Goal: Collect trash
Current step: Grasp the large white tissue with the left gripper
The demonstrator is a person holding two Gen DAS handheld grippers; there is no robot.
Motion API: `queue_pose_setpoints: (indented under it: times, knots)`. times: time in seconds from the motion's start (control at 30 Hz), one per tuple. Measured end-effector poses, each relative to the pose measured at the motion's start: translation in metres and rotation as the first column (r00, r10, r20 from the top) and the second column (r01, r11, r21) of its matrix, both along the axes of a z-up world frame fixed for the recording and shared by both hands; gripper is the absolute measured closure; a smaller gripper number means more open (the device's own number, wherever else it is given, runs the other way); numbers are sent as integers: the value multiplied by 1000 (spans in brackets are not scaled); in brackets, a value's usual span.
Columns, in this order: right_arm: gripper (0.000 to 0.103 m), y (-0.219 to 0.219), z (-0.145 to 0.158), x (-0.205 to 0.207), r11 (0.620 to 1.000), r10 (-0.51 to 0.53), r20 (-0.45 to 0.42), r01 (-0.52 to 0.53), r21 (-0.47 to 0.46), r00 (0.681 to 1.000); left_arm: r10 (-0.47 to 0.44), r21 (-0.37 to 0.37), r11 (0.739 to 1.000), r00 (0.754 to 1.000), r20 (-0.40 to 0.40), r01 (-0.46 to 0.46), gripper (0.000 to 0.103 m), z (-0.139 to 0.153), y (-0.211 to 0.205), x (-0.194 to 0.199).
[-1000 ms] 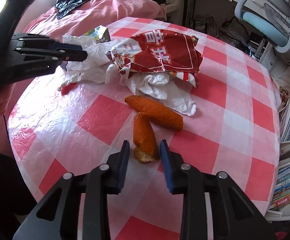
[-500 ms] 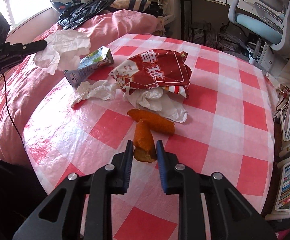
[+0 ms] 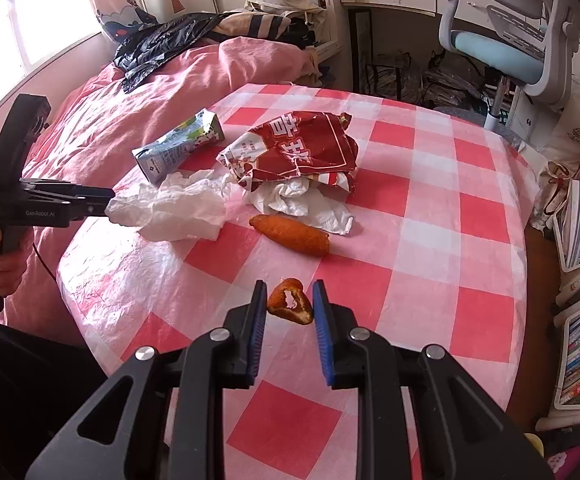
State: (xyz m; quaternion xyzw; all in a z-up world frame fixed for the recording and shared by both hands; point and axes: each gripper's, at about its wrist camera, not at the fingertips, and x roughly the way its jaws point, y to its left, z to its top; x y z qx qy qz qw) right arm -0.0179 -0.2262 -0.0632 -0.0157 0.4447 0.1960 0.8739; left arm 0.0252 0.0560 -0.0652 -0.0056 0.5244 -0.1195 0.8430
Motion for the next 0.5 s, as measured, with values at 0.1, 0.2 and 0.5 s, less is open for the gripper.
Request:
queue_pose_setpoints:
  times: [0.1, 0.2, 0.5]
  knots:
    - [79, -7, 0, -1, 1000, -9, -1, 9, 16, 1000, -5, -25, 1000, 1000, 20, 5, 28, 4, 1, 0]
    - [79, -7, -1, -2, 1000, -6, -3, 6, 19, 1000, -88, -59, 994, 996, 26, 89, 21, 6, -16, -5]
    - [79, 4, -8, 0, 999, 21, -22, -22, -25, 1000, -241, 40, 970, 970, 20, 240, 16, -10, -84, -8]
